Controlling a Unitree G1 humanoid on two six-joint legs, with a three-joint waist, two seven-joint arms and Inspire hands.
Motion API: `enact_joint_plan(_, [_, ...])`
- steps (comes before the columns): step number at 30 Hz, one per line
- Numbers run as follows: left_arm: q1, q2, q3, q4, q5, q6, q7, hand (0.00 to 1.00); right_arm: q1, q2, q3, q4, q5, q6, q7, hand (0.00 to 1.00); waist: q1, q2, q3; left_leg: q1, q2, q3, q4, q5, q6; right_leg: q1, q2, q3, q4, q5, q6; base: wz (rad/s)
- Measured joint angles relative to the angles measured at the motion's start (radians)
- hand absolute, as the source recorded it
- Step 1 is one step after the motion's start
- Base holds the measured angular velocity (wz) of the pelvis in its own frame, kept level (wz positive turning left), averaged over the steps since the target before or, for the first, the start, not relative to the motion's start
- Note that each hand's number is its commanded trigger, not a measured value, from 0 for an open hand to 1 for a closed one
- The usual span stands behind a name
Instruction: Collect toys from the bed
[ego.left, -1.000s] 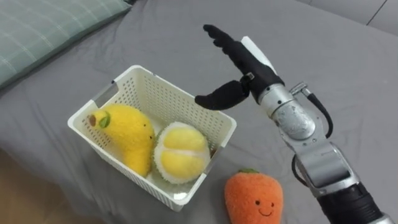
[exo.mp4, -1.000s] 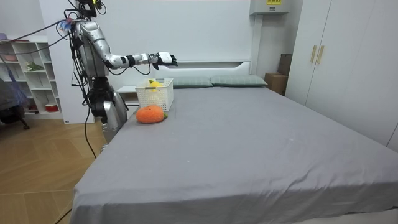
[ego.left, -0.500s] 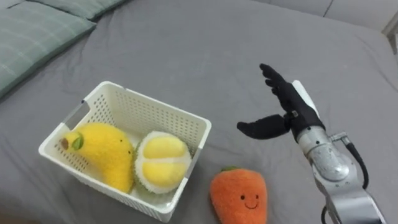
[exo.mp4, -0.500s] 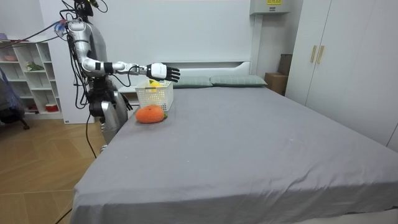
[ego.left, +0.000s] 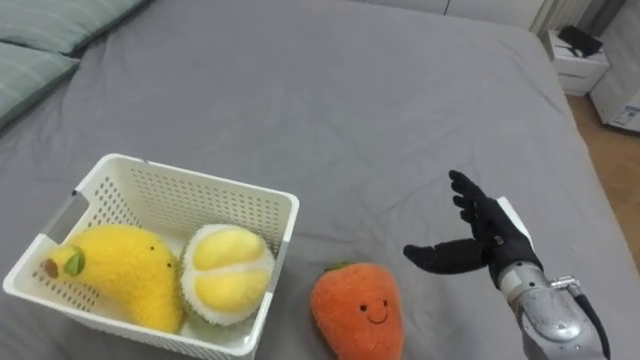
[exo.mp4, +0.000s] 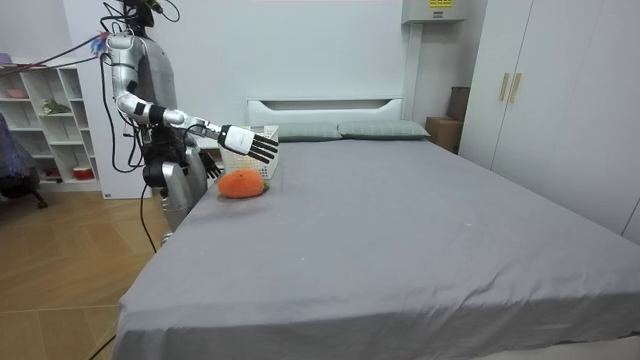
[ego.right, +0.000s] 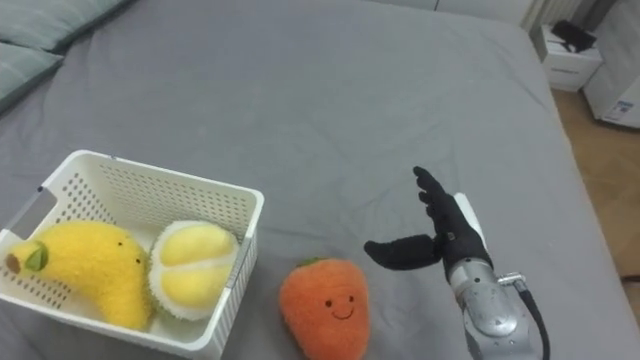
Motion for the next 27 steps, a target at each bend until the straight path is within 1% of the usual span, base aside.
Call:
enact_joint_plan(1, [0.000,0.000,0.000,0.000,0.000,0.000,0.000,0.00,0.007,0.006,0.000,0.000,0.000,0.000,0.000,0.00,0.000,0.000,0.0002,-0.001,0.000,0.000,0.000,-0.001,0.000,0.000,0.001,0.005,0.000,0.000,0.000,0.00])
enact_joint_plan(2, [0.000,0.000,0.000,0.001,0.000,0.001,0.000,0.00,0.014,0.018,0.006,0.009,0.000,-0.001,0.000,0.00,0.003,0.006,0.0040,-0.002,0.001,0.000,-0.001,-0.002,0.000,-0.001,0.003,0.009,0.000,0.000,0.000,0.00])
enact_joint_plan(4, [-0.001,0.000,-0.002,0.001,0.000,0.003,0.000,0.00,0.013,0.024,0.033,0.064,0.000,-0.009,0.001,0.00,0.003,0.006,0.0033,0.000,0.002,0.000,-0.001,-0.006,-0.001,-0.001,0.004,0.012,0.002,0.000,0.000,0.00])
enact_joint_plan(6, [-0.006,0.000,-0.013,0.010,0.000,0.002,0.000,0.00,0.015,0.036,0.053,0.145,-0.004,-0.008,0.018,0.00,0.008,0.014,0.0069,-0.003,0.002,0.001,-0.001,-0.008,0.000,-0.001,0.005,0.014,0.003,0.000,0.000,0.00])
enact_joint_plan(8, [-0.005,-0.002,-0.021,0.010,0.001,0.002,0.000,0.00,0.015,0.036,0.072,0.180,-0.006,-0.007,0.027,0.00,0.007,0.022,0.0095,-0.004,0.002,0.001,-0.001,-0.010,0.001,-0.002,0.004,0.014,0.003,0.000,0.000,0.00])
enact_joint_plan(10, [-0.004,-0.006,-0.021,0.004,0.001,0.003,0.000,0.00,0.020,0.040,0.087,0.199,-0.007,-0.005,0.035,0.00,0.007,0.025,0.0108,-0.005,0.002,0.003,0.000,-0.012,0.001,-0.002,0.004,0.012,0.002,0.000,0.000,0.00])
enact_joint_plan(12, [-0.005,-0.016,-0.020,-0.008,0.001,0.003,0.000,0.00,0.026,0.056,0.092,0.202,-0.010,-0.005,0.043,0.00,0.007,0.027,0.0100,-0.003,0.002,0.003,0.000,-0.012,0.001,-0.001,0.004,0.009,0.002,0.000,0.000,0.00])
enact_joint_plan(15, [-0.005,-0.025,-0.021,-0.008,0.002,0.003,0.009,0.00,0.026,0.058,0.121,0.215,-0.011,-0.007,0.044,0.00,0.005,0.027,0.0092,-0.003,0.001,-0.002,0.001,-0.012,0.001,0.005,0.004,0.001,0.001,0.000,0.000,0.04])
enact_joint_plan(16, [-0.005,-0.027,-0.021,-0.008,0.002,0.003,0.013,0.00,0.026,0.059,0.127,0.226,-0.013,-0.009,0.048,0.00,0.006,0.030,0.0104,-0.003,0.001,-0.004,0.001,-0.012,0.001,0.006,0.003,-0.002,0.001,0.000,0.000,0.08])
enact_joint_plan(17, [-0.005,-0.029,-0.021,-0.008,0.002,0.003,0.017,0.00,0.026,0.059,0.139,0.247,-0.014,-0.009,0.057,0.00,0.010,0.029,0.0092,-0.002,0.001,-0.005,0.000,-0.012,0.001,0.006,0.003,-0.005,0.000,0.000,0.000,0.03])
enact_joint_plan(19, [-0.005,-0.030,-0.022,-0.009,0.003,0.003,0.022,0.00,0.024,0.059,0.158,0.279,-0.019,-0.009,0.069,0.00,0.016,0.031,0.0099,-0.004,0.001,-0.006,0.000,-0.012,0.001,0.003,0.002,-0.005,0.001,0.000,0.000,0.00])
enact_joint_plan(22, [-0.005,-0.033,-0.025,-0.010,0.002,0.003,0.033,0.00,0.024,0.065,0.163,0.305,-0.035,-0.009,0.080,0.00,0.025,0.034,0.0092,-0.013,0.000,-0.007,0.002,-0.012,0.001,-0.002,0.001,-0.007,0.001,0.000,0.000,0.00])
enact_joint_plan(23, [-0.006,-0.032,-0.034,-0.010,0.001,0.003,0.034,0.00,0.022,0.064,0.162,0.312,-0.041,-0.010,0.082,0.00,0.027,0.034,0.0064,-0.015,0.000,-0.009,0.002,-0.012,0.001,-0.002,0.001,-0.009,0.001,0.000,0.000,0.04])
enact_joint_plan(27, [-0.001,-0.033,-0.041,-0.011,0.002,0.003,0.028,0.00,0.002,0.071,0.156,0.360,-0.094,-0.013,0.085,0.00,0.031,0.030,0.0028,-0.016,-0.001,-0.021,0.003,-0.011,0.000,0.001,0.001,-0.021,0.001,0.000,0.000,0.07])
